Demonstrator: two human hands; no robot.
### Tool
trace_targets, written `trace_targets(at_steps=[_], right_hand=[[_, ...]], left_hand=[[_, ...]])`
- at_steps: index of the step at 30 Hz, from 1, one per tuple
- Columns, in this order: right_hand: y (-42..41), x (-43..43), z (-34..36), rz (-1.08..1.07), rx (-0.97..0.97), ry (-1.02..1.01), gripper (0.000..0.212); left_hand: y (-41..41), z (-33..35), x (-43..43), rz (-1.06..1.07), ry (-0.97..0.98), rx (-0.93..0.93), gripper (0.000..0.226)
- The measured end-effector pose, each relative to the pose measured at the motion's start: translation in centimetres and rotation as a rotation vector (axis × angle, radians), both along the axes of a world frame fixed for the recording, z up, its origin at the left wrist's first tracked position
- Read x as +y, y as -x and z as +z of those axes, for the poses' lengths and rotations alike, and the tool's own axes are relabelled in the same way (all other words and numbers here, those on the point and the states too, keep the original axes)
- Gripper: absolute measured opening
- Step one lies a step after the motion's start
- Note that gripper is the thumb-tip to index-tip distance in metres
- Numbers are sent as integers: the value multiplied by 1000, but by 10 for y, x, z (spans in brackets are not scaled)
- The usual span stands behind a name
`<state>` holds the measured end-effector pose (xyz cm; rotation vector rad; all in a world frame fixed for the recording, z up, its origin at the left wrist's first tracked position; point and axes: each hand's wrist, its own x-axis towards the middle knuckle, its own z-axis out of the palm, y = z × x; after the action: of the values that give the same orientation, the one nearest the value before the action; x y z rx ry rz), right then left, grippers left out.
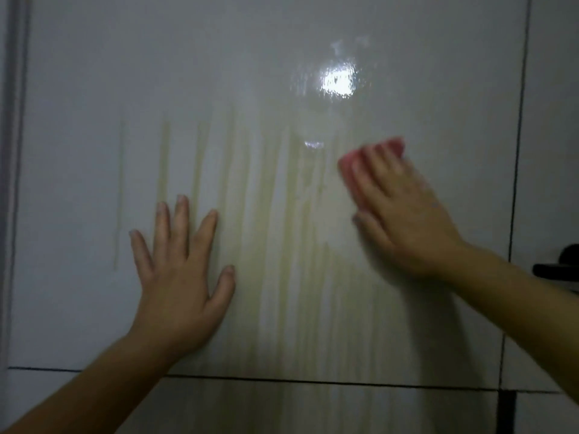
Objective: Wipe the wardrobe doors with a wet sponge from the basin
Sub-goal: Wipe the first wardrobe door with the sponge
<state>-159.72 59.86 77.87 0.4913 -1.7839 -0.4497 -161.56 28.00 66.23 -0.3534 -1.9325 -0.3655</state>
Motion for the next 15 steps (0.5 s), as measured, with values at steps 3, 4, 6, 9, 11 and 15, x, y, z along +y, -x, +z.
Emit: trace_targets(at_steps=[3,4,6,9,11,15], right_hand=[[3,-25,41,31,-20,360,74],[5,-37,34,49,-5,322,75],[12,-50,3,92,-20,-1,73],[11,-39,1,35,-74,-341,69],[11,-41,37,18,-30,-183,69],[11,-83,43,16,22,131,74]], left_hand=[[1,0,-2,13,5,-22,77],[0,1,-1,12,9,-25,76],[-2,2,-2,3,5,-34,75],[-5,2,-11,-19,0,-25,76],[-6,2,-23,-26,-19,4,76],[1,-2,-59,38,-87,9,76]])
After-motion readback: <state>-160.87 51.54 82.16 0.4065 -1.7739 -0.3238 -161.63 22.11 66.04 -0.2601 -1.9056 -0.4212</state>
